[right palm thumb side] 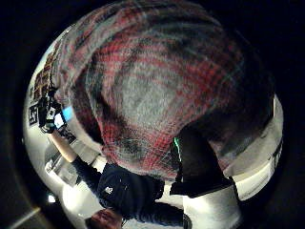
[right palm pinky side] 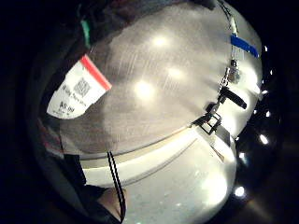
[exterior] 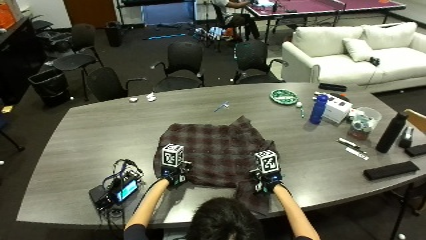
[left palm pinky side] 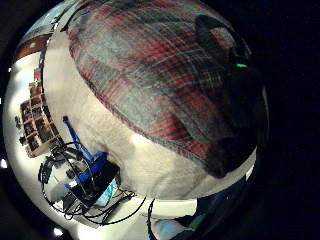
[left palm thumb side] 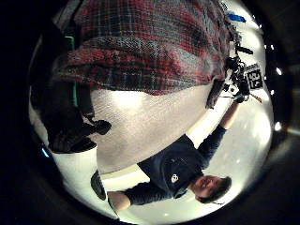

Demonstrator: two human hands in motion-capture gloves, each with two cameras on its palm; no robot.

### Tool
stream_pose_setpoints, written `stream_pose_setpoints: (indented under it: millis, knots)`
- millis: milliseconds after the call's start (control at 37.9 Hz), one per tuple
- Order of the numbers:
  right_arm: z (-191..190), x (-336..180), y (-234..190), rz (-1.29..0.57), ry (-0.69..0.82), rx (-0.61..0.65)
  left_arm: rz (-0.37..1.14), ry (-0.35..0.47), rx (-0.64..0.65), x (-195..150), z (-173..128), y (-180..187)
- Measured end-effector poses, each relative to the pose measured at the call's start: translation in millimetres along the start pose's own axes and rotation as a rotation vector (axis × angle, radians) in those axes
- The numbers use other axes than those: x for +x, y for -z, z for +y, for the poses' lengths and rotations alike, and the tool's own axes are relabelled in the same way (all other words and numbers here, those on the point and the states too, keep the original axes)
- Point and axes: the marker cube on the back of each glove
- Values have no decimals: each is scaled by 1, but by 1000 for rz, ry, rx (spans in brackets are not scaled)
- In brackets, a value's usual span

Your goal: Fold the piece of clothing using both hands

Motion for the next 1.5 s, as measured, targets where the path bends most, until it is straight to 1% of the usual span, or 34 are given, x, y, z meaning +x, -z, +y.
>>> stream_pose_setpoints:
  millis: [158, 237, 343, 396, 475, 580, 633, 686, 765, 792, 871, 897, 950, 1055, 1135, 1214, 1266, 1293, 1319, 1372, 1398, 1425, 1451, 1504]
  knots:
    - [-16, 3, 10, -11, 6, 114, 9, -8, -8, 1, 0, 0]
    - [-25, 4, 14, 9, 6, 199, 20, -5, -8, 2, 1, 0]
    - [-29, -1, 15, 51, -3, 263, 11, 71, -34, 0, 7, -2]
    - [-27, -3, 15, 83, -12, 273, 3, 94, -31, -1, 10, -3]
    - [-21, -4, 18, 144, -26, 287, 1, 104, -3, -1, 16, -1]
    - [-1, 1, 30, 174, -22, 307, -17, 102, 24, 0, 37, 8]
    - [15, 4, 38, 150, 6, 320, -22, 72, 49, 1, 54, 16]
    - [28, 9, 49, 123, 53, 361, -20, 38, 85, 3, 76, 25]
    - [37, 17, 55, 87, 111, 375, -39, 19, 156, 2, 100, 34]
    - [40, 18, 56, 73, 131, 363, -27, -10, 177, 1, 103, 35]
    - [67, 18, 69, 45, 185, 333, 82, -172, 195, 6, 113, 36]
    - [79, 17, 76, 45, 197, 328, 105, -214, 195, 7, 120, 39]
    - [101, 16, 93, 60, 208, 322, 115, -261, 196, 10, 136, 52]
    - [130, 16, 128, 105, 197, 324, 109, -289, 171, 13, 160, 85]
    - [133, 18, 153, 111, 172, 325, 127, -278, 135, 9, 157, 108]
    - [109, 25, 169, 95, 116, 293, 155, -232, 98, 2, 132, 124]
    - [81, 30, 175, 86, 61, 261, 168, -155, 63, -3, 106, 129]
    - [64, 32, 176, 85, 30, 248, 168, -89, 37, -6, 93, 130]
    - [46, 32, 177, 86, -3, 237, 160, 2, 5, -9, 79, 129]
    - [16, 28, 177, 91, -61, 224, 128, 231, -55, -19, 45, 121]
    - [7, 24, 177, 91, -82, 221, 111, 333, -72, -25, 26, 114]
    - [2, 18, 177, 88, -99, 221, 101, 404, -81, -30, 10, 106]
    - [-3, 14, 175, 84, -114, 226, 103, 440, -90, -31, -1, 99]
    - [-14, 7, 170, 76, -144, 257, 124, 448, -109, -27, -10, 86]
